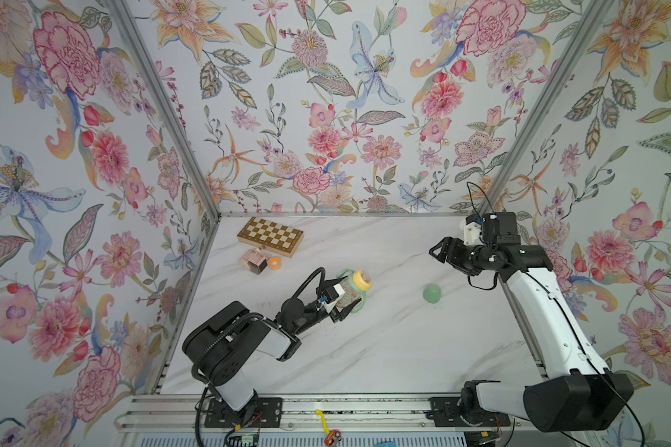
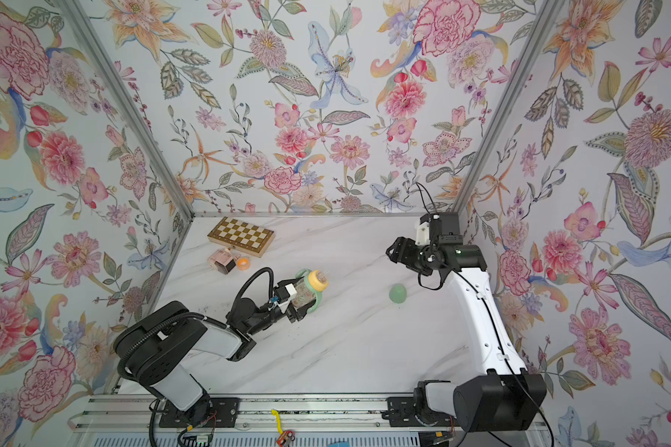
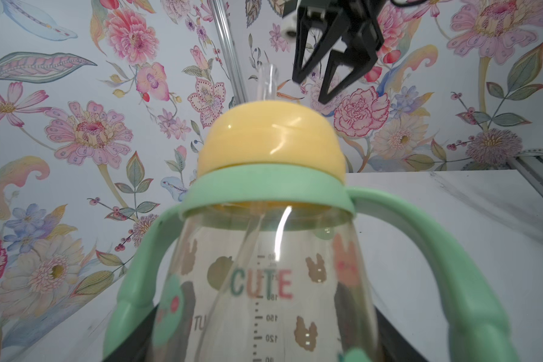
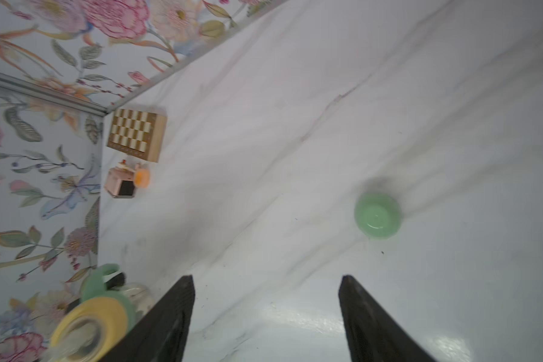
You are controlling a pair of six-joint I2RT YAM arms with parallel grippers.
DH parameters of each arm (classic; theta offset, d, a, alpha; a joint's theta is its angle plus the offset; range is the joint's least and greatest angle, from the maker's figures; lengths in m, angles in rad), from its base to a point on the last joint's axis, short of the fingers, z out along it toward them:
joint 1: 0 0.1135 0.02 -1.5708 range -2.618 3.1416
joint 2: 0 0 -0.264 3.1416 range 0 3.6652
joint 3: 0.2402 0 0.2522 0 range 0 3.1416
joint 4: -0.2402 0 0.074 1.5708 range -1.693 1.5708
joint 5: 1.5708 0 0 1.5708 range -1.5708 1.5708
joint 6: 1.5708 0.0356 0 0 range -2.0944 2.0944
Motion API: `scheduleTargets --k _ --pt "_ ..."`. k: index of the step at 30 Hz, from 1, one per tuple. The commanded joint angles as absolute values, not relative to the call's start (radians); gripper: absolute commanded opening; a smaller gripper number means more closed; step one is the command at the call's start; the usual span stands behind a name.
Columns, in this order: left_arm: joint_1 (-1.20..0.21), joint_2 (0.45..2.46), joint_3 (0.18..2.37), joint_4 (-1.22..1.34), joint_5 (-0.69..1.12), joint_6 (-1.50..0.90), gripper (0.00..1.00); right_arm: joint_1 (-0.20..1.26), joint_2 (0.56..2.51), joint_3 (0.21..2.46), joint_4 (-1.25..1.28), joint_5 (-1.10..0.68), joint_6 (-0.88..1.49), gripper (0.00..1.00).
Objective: Assemble the baby bottles
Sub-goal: Pick up the lid from the center of the board.
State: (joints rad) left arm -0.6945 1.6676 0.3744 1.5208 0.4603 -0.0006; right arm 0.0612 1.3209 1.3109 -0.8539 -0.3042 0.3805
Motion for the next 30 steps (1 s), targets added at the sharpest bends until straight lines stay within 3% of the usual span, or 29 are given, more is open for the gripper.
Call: scheduleTargets --k 1,9,17,30 --pt "-0.703 1.650 0.402 1.796 0.517 -0.037 0.00 0.071 1.394 1.181 -0.881 -0.154 0.305 0.73" --pt "-0.704 1.639 0.403 1.796 0.520 -0.044 0.00 0.095 1.528 1.044 -0.696 -0.076 0.335 0.78" --pt "-0.704 1.633 0.403 1.796 0.532 -0.056 0.00 0.091 1.698 1.102 -0.614 -0.033 0.333 0.76" --pt "-0.704 1.615 0.393 1.795 0.516 -0.044 0.00 0.097 1.790 1.142 -0.621 0.001 0.332 0.59"
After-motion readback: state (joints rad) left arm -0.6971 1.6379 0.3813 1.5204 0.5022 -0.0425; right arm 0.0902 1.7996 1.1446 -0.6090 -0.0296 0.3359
